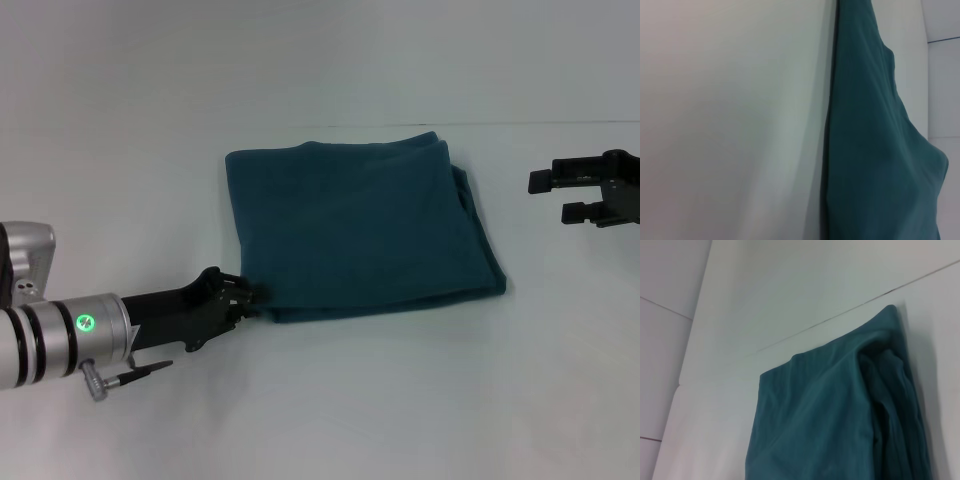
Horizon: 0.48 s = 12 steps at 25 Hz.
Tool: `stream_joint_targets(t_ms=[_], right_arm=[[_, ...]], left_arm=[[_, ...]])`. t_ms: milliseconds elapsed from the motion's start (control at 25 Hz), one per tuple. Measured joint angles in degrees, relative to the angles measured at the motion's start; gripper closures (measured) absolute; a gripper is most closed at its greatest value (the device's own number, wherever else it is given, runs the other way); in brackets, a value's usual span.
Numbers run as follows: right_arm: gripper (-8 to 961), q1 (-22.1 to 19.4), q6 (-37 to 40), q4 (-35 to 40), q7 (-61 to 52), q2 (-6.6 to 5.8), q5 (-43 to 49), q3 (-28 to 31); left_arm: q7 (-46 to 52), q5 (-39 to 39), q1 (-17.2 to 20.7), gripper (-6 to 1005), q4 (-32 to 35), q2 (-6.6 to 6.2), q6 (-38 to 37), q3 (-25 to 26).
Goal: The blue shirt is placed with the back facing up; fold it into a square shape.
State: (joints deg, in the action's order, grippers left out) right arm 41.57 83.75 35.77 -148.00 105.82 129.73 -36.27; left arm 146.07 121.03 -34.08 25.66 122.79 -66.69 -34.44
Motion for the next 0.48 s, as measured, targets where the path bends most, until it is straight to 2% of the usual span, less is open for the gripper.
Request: stream_joint_targets(t_ms=[80, 480], right_arm=[[68, -0.01, -0.01, 0.00, 0.00, 0.00, 0.00, 0.05], [68, -0.19, -0.13, -0.09, 0.00, 0.00, 0.00, 0.59]], left_arm=[[0.00, 0.00, 0.08, 783, 0.00, 0.01, 0.00, -0.01], [-1.03, 0.00, 0.84, 955, 0.00, 0.23, -0.72, -0.11]])
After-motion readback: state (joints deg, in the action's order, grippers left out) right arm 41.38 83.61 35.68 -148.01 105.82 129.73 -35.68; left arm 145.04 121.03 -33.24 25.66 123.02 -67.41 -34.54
